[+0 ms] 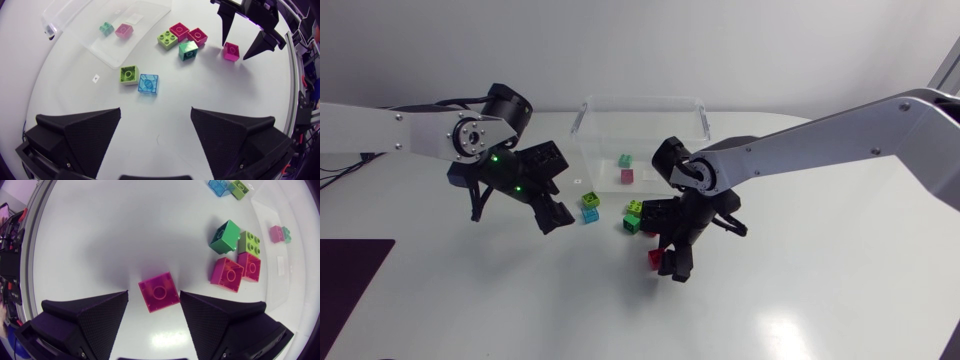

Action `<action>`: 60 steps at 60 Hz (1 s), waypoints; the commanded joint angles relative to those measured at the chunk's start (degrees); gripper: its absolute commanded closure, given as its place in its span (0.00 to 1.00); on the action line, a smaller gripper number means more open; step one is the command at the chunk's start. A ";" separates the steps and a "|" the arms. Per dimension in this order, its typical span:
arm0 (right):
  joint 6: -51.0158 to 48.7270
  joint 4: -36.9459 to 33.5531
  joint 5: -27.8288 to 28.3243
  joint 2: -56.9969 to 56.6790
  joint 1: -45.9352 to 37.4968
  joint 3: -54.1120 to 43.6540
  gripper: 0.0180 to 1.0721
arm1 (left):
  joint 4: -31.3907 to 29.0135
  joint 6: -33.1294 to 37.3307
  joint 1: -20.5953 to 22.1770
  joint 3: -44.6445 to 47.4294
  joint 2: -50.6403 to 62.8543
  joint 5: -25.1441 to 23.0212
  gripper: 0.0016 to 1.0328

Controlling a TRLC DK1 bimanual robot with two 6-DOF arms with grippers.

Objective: Place the duplo bricks in the container

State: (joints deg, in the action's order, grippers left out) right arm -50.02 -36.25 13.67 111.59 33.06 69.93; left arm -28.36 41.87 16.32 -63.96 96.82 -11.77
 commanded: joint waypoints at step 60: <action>4.23 -7.26 0.30 -20.71 1.31 -6.03 0.77 | 6.74 0.06 3.46 -5.47 14.98 -1.85 0.06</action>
State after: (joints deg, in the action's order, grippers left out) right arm -46.96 -41.95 13.69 93.65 34.39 65.49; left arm -22.15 42.04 19.68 -66.85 110.02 -12.47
